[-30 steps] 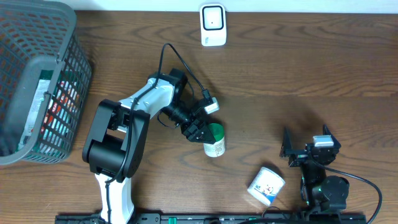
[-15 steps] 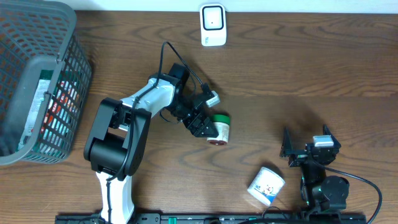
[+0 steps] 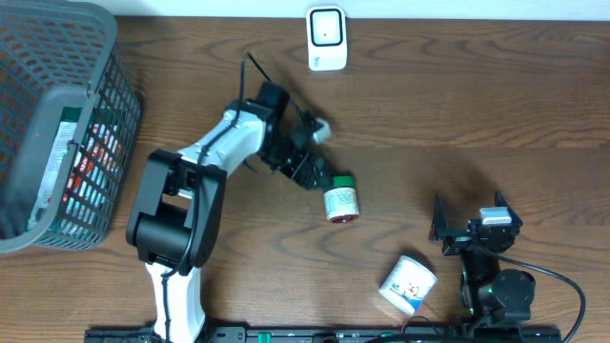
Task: Scan the item barcode
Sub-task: 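Open the left gripper to release the bottle and raise it, then move the left gripper back over the gray basket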
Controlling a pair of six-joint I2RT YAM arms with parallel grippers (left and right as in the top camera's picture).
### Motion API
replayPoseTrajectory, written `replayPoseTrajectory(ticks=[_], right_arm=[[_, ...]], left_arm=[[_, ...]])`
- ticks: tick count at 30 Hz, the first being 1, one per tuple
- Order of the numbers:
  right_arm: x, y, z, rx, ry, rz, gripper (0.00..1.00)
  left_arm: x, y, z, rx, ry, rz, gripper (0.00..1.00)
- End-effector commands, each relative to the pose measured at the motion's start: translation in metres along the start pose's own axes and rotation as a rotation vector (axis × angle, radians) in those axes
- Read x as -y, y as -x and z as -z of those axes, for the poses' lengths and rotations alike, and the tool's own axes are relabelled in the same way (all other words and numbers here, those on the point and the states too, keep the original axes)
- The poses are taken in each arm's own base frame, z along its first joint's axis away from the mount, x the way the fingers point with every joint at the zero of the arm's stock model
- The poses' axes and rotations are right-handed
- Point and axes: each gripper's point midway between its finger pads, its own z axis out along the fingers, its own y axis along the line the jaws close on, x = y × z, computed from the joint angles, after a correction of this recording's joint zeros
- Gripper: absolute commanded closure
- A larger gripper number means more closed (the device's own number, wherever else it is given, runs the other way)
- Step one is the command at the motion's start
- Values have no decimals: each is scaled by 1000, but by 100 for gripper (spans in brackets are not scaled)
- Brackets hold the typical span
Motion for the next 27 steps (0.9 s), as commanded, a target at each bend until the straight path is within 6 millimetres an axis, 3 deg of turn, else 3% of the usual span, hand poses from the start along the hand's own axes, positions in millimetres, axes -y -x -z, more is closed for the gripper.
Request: replayPoseTrajectory(ticks=[1, 2, 4, 5, 7, 15, 21, 27], right_arm=[[0, 0, 0, 0, -2, -12, 1], [0, 0, 0, 0, -2, -12, 1], [0, 0, 0, 0, -2, -12, 1], [0, 0, 0, 0, -2, -12, 1], [0, 0, 0, 0, -2, -11, 1], [0, 0, 0, 0, -2, -11, 1], [0, 0, 0, 0, -2, -12, 1], [0, 0, 0, 0, -2, -12, 1]], left_arm=[[-4, 35, 36, 103, 92, 133, 10], [0, 39, 41, 118, 92, 159, 15], [6, 42, 42, 124, 87, 207, 39], [10, 40, 41, 117, 82, 230, 56], [16, 36, 35, 93, 73, 273, 75], [46, 17, -1, -22, 28, 264, 77], [83, 25, -3, -10, -160, 240, 77], [84, 18, -6, -32, -166, 256, 77]])
